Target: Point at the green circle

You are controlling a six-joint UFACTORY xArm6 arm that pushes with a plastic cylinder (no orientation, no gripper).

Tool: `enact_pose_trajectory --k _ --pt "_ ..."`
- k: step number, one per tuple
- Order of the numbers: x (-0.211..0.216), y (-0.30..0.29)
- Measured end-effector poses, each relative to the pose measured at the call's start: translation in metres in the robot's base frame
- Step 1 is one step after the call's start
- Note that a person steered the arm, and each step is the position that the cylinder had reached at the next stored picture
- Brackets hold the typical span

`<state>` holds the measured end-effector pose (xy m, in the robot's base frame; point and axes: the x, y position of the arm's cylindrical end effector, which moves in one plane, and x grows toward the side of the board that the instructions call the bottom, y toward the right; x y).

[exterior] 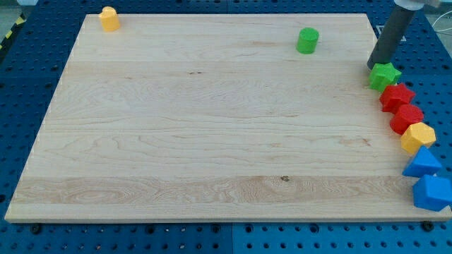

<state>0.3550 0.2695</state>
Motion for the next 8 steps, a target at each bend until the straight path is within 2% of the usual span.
enact_pose_trajectory --k 2,3,7,8 --pt "0.008 0.000" --pt "-0.002 -0.009" --pt "-0.009 -0.123" --pt "-0.028 -0.152"
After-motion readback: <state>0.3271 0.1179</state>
